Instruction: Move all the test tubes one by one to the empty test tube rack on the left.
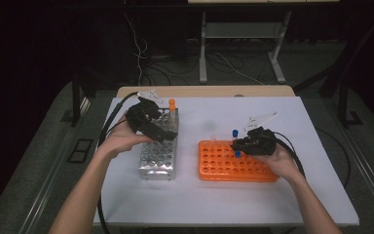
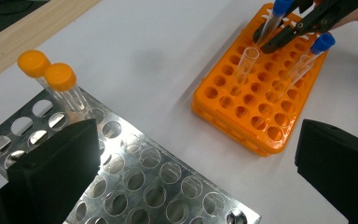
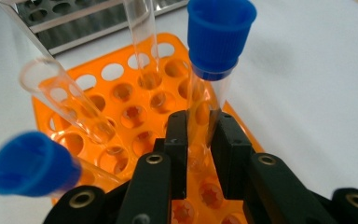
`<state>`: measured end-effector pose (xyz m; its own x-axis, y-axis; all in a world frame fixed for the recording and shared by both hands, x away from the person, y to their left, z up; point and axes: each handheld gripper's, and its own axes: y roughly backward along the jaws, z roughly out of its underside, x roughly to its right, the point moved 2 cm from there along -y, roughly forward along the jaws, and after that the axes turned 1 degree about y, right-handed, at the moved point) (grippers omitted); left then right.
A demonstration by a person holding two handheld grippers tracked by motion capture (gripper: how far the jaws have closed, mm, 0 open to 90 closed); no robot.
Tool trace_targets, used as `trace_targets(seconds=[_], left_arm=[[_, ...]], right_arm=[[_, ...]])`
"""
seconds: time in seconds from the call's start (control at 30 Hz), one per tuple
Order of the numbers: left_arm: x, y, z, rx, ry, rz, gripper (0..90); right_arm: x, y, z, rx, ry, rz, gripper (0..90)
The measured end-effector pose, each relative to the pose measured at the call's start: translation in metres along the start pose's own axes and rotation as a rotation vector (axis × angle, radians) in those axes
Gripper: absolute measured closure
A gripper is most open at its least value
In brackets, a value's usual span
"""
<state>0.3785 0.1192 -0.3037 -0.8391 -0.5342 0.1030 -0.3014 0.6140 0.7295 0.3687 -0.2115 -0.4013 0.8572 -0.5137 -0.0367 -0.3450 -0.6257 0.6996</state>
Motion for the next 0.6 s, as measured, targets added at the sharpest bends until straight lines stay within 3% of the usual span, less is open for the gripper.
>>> trace_targets(seconds=[0.6], left_arm=[[0.009, 0.009, -0.015, 0.006, -0.039, 0.007, 0.0]], right_arm=[[-0.001, 0.035, -0.04, 0.028, 0.01, -0.022, 76.2]])
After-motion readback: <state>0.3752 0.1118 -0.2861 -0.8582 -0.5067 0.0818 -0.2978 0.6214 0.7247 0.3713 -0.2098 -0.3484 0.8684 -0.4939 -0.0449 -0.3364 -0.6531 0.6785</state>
